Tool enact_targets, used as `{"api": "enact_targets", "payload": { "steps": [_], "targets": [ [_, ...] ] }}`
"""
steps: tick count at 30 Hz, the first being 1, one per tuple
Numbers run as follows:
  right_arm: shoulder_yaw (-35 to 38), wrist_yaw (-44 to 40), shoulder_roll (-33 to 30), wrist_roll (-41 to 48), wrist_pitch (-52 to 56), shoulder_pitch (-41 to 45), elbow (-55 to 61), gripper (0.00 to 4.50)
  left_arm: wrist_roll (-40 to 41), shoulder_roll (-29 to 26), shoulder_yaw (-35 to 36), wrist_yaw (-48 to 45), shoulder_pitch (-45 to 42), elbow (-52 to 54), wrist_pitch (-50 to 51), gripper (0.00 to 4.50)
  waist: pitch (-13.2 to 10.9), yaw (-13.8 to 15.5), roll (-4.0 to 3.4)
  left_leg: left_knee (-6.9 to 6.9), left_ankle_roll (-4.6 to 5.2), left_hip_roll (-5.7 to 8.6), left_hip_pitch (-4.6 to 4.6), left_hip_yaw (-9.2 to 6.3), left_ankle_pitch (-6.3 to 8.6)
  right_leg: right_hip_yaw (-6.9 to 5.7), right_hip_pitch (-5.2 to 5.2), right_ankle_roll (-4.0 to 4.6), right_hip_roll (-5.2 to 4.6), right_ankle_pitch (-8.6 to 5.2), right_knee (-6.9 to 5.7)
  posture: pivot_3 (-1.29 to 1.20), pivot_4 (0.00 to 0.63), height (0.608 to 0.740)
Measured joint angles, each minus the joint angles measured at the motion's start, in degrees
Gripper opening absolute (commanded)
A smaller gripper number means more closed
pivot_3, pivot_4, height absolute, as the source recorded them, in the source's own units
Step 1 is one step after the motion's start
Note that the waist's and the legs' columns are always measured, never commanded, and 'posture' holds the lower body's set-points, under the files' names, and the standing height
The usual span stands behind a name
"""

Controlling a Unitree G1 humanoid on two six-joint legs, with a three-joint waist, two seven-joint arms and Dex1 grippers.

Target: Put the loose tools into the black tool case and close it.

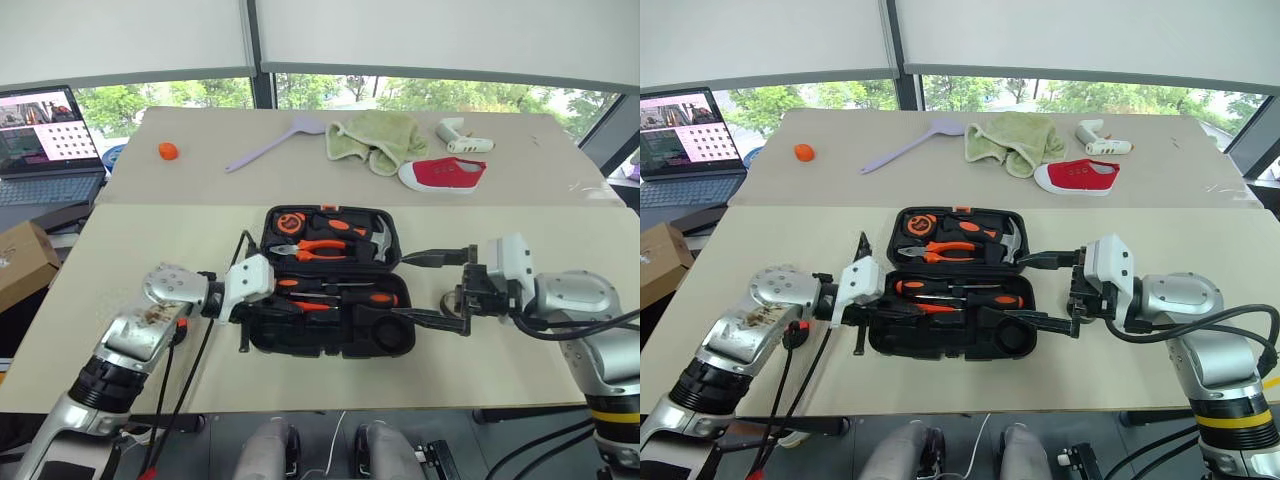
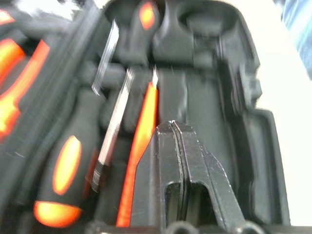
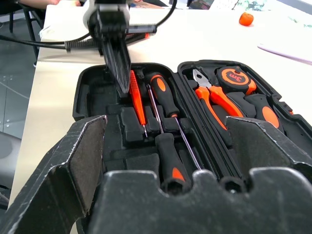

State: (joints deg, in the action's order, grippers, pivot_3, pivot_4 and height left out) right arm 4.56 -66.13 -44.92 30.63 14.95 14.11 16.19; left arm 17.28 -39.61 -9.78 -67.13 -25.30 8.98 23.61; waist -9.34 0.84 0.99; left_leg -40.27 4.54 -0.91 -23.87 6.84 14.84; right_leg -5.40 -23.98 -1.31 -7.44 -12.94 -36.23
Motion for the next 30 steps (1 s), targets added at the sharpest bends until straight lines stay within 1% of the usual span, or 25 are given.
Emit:
{"api": "enact_targets", "payload": {
  "steps": [5,8,11,17,20,24,30],
  "targets": [
    [0.09,-0.01,0.4,-0.02,0.0,0.0,-0.05,4.5,-2.92,0.75,-1.35,2.96,-0.93,-2.07,0.28,0.06,0.0,-0.07,0.0,0.01,0.0,0.02,0.0,0.01,0.0,0.0,-0.01,0.0,0.0,0.0,0.0,0.0,0.15,0.74],
    [0.09,-0.08,0.66,-0.04,0.0,0.01,-0.08,4.5,-4.76,0.89,-3.52,3.1,-0.92,-3.21,0.12,0.06,0.0,-0.03,0.0,0.0,0.0,0.02,-0.01,0.02,0.0,-0.01,-0.01,0.0,0.01,0.0,0.0,0.0,0.15,0.74],
    [0.1,-0.14,0.66,-0.04,-0.01,0.03,-0.27,4.5,-5.7,0.96,-3.89,2.76,-0.95,-3.22,-1.4,0.06,0.0,-0.02,0.0,0.01,0.0,0.02,0.0,0.01,0.0,0.0,0.0,0.0,0.0,0.0,0.01,0.0,0.15,0.74],
    [0.39,-0.01,1.05,-0.04,-0.07,0.03,-0.82,4.5,-5.84,0.89,-4.05,2.11,-0.92,-3.16,-2.13,0.06,0.0,-0.04,0.0,0.0,0.0,0.01,0.0,0.01,0.0,0.0,0.0,0.0,0.0,0.0,0.01,0.0,0.15,0.74],
    [0.41,-0.07,1.25,-0.04,-0.29,0.02,-0.94,4.5,-5.57,-0.01,-4.04,0.67,-0.44,-2.38,-1.98,0.06,0.0,-0.11,0.0,0.01,0.0,0.01,0.0,0.01,0.0,0.0,-0.01,0.0,0.0,0.0,0.0,0.0,0.15,0.74],
    [0.41,-0.14,1.44,-0.04,-0.4,-0.12,-1.03,4.5,-4.5,-2.24,-4.2,-1.59,0.64,-0.81,0.81,0.06,0.0,-0.13,0.0,0.01,0.0,0.01,0.0,0.01,0.0,0.0,-0.03,0.0,0.0,0.0,-0.01,0.0,0.15,0.74],
    [0.41,-0.18,1.89,-0.04,-0.72,-0.22,-1.78,4.5,-3.82,-2.25,-4.17,-1.49,0.77,-0.54,1.82,0.06,0.0,0.01,0.0,0.0,0.0,0.01,0.0,0.01,0.0,0.0,-0.02,0.0,0.0,0.0,0.0,0.0,0.15,0.74]
  ]
}}
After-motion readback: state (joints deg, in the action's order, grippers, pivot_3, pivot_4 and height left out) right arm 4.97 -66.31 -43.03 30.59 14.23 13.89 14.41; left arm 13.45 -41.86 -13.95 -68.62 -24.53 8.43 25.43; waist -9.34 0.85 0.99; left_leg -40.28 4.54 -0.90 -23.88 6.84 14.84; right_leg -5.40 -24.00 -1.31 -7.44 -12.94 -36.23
